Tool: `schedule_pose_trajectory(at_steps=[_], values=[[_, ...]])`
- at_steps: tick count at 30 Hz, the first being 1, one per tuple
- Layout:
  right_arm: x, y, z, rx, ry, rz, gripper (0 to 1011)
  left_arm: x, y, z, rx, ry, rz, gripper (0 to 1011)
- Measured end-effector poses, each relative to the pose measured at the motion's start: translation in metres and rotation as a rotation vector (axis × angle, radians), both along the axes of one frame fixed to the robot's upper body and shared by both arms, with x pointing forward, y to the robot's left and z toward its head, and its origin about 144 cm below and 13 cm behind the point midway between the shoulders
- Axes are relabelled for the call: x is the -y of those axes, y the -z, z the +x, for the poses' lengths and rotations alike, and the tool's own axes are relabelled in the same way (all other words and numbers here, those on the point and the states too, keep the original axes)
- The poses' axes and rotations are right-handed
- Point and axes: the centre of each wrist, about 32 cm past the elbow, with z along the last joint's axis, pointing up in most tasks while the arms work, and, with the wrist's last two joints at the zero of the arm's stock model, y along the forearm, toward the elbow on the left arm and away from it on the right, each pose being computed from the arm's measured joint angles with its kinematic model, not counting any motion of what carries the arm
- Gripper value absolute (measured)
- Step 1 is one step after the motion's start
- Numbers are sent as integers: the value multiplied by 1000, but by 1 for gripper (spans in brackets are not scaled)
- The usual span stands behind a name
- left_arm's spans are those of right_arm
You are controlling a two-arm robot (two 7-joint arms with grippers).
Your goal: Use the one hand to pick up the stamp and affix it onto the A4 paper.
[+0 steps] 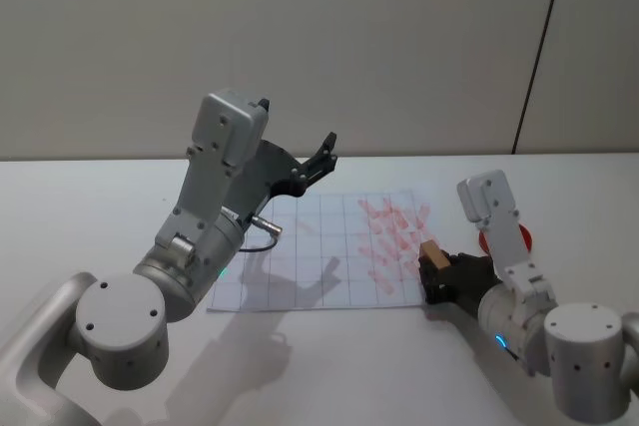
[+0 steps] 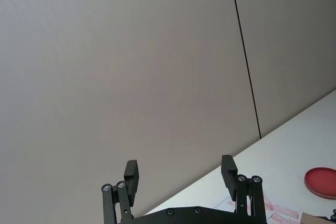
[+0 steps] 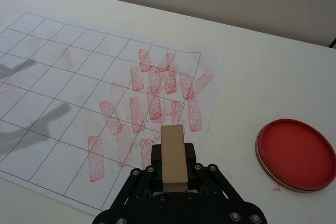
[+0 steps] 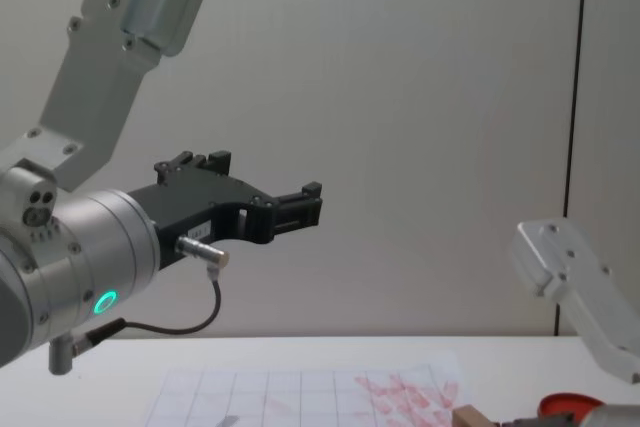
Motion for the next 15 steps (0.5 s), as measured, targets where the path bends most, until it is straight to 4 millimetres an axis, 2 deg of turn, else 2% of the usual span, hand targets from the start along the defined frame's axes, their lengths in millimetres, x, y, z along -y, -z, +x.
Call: schedule_pose_trajectory(at_steps=[7, 15], values=[[1, -10, -1, 23, 4, 26, 220, 0, 0, 0, 0, 0, 0, 1001], [2, -39, 0, 97, 12, 89, 220, 0, 0, 0, 0, 0, 0, 1001]])
